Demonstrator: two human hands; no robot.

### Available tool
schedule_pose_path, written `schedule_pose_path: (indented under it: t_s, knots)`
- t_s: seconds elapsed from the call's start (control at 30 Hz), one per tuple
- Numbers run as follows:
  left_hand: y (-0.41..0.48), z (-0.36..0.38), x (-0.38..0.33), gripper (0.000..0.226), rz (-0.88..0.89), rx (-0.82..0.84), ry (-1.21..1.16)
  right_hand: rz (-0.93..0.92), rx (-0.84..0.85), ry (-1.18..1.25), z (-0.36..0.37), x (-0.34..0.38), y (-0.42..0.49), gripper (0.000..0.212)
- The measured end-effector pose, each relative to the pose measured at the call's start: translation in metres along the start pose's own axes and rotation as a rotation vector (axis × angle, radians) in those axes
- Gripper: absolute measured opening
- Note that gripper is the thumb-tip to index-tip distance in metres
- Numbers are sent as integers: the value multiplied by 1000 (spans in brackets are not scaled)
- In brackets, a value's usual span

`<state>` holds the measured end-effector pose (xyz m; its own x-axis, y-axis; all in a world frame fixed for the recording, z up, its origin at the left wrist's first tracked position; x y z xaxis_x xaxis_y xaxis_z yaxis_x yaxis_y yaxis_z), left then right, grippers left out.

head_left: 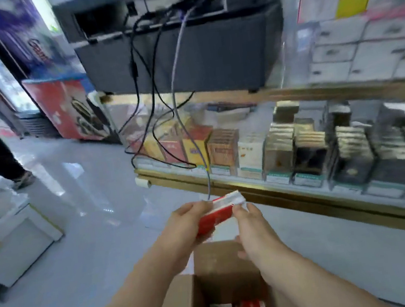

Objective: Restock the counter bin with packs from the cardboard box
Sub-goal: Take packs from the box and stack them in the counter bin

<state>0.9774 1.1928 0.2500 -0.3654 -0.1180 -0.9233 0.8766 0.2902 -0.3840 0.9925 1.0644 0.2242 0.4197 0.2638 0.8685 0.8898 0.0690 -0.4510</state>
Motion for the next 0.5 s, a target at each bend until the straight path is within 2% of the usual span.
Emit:
schedule_pose_path:
  t_s: [0.13,0.23,0.4,0.5]
  knots:
    - [-43,8,-88,15,127,16,-156,-144,59,177,-20,93,-41,47]
    - [-82,20,-159,24,259,73,-213,-315,87,240,-37,164,-82,47]
    - [-134,40,-243,44,348,104,-320,-483,13,337,-81,253,-147,68]
    - [-157,60,-273,37,348,100,-376,-562,-89,351,-114,289,-172,72]
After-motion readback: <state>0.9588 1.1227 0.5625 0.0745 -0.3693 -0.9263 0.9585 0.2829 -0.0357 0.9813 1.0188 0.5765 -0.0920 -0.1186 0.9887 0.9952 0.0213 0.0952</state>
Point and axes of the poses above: each hand's wrist, its own y-axis towards the middle knuckle, its own z-axis out of the palm, x = y × z, the point moved 5 cm from there along y, towards the middle knuckle, and after that the axes turned 1 degree about -z, right-handed, at the moved point
